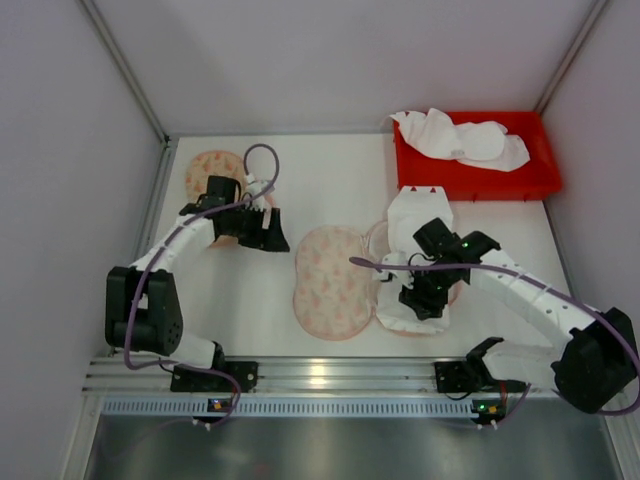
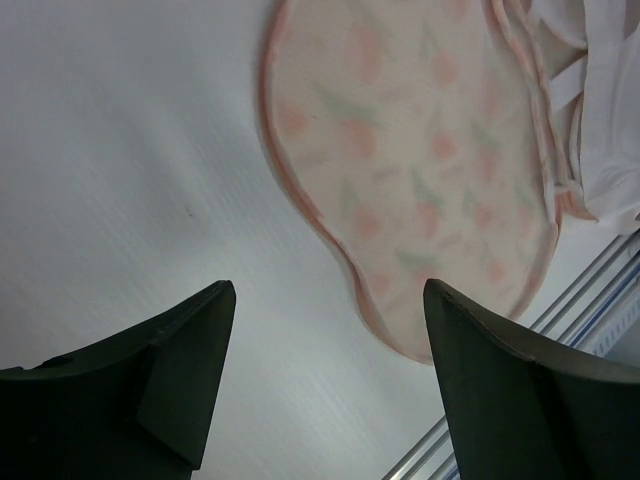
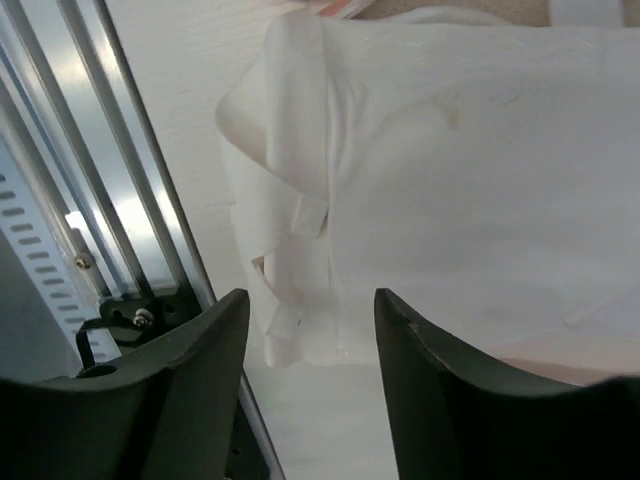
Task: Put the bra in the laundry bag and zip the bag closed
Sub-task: Place the bra in the laundry bag, then move the laundry bag to the center of the board.
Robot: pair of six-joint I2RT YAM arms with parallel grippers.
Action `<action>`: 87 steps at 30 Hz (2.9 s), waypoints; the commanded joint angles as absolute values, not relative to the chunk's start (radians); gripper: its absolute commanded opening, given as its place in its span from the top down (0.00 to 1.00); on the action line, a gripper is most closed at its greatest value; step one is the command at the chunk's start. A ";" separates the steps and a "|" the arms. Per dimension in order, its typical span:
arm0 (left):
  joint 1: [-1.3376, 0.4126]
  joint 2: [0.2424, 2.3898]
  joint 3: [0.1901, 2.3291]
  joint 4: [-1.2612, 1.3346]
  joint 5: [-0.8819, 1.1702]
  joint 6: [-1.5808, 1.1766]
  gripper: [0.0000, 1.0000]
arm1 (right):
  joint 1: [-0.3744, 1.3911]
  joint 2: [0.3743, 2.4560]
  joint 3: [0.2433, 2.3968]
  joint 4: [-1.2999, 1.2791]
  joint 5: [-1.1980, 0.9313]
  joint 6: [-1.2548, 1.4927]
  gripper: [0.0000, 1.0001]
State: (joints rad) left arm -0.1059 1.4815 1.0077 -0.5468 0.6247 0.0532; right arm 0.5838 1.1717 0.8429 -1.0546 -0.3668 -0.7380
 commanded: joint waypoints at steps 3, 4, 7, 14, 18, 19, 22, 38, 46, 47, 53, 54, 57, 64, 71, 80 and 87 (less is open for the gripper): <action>-0.199 1.499 0.960 -0.551 0.546 0.078 0.20 | 0.453 1.155 1.020 -0.960 -0.394 -0.615 0.25; -0.207 1.520 0.959 -0.557 0.539 0.081 0.21 | 0.358 1.161 1.038 -0.944 -0.426 -0.592 0.22; -0.236 1.558 0.956 -0.563 0.525 0.092 0.25 | 0.179 1.218 1.086 -0.875 -0.457 -0.484 0.22; -0.282 1.696 1.003 -0.563 0.505 0.090 0.40 | -0.037 1.399 1.080 -0.669 -0.462 -0.184 0.37; -0.282 1.761 1.029 -0.563 0.502 0.097 0.43 | -0.040 1.453 1.046 -0.548 -0.408 -0.042 0.35; -0.282 1.766 1.032 -0.563 0.500 0.097 0.43 | -0.040 1.459 1.040 -0.508 -0.366 -0.025 0.36; -0.282 1.779 1.042 -0.563 0.494 0.100 0.46 | -0.044 1.486 1.017 -0.459 -0.331 -0.006 0.36; -0.282 1.874 1.094 -0.563 0.500 0.091 0.62 | -0.012 1.652 1.022 -0.319 -0.503 0.011 0.94; -0.282 1.882 1.092 -0.563 0.491 0.098 0.72 | 0.090 1.672 1.040 -0.305 -0.508 0.009 0.99; -0.282 1.884 1.092 -0.563 0.489 0.100 0.73 | 0.095 1.677 1.045 -0.307 -0.506 0.009 0.99; -0.282 1.884 1.094 -0.563 0.482 0.101 0.75 | 0.132 1.703 1.043 -0.307 -0.479 0.009 0.98; -0.282 1.884 1.094 -0.564 0.482 0.100 0.75 | 0.132 1.704 1.045 -0.316 -0.476 0.011 0.96; -0.282 1.878 1.089 -0.565 0.477 0.100 0.74 | 0.133 1.698 1.061 -0.362 -0.471 -0.021 0.80; -0.273 1.850 1.101 -0.607 0.449 0.139 0.68 | 0.115 1.597 1.094 -0.480 -0.453 -0.081 0.38; -0.235 1.746 1.104 -0.612 0.460 0.202 0.47 | 0.069 1.583 1.054 -0.448 -0.457 -0.049 0.38; -0.233 1.707 1.213 -0.618 0.547 0.230 0.46 | -0.011 1.655 1.006 -0.391 -0.480 -0.008 0.43; -0.236 1.862 1.456 -0.617 0.629 0.146 0.48 | -0.014 1.739 0.982 -0.430 -0.615 -0.057 0.46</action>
State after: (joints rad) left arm -0.2352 1.8088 1.3804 -0.6342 0.5686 0.1764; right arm -0.0227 1.7168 0.9871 -0.4362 -0.5385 -0.0235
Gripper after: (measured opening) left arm 0.520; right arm 0.549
